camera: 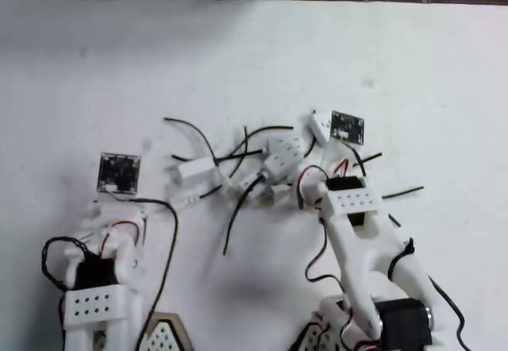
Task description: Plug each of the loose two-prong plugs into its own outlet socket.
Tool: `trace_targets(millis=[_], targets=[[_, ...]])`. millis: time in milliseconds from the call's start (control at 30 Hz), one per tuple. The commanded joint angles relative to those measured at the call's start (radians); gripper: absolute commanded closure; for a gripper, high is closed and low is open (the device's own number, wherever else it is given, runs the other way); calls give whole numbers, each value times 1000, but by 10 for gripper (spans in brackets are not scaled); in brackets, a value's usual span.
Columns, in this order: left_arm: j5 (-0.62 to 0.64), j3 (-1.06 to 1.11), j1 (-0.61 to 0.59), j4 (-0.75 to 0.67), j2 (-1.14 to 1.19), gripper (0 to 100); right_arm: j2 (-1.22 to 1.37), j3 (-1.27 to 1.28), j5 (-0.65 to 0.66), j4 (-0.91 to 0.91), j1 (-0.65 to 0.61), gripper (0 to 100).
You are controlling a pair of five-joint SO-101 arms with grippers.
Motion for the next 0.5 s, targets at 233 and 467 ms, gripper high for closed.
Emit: trace_targets(millis=[233, 467], targets=[[3, -29, -47, -6, -13, 976, 88, -52, -6, -131, 4, 858], [3, -29, -47, -6, -13, 976, 157, -115, -6, -73, 25, 859]])
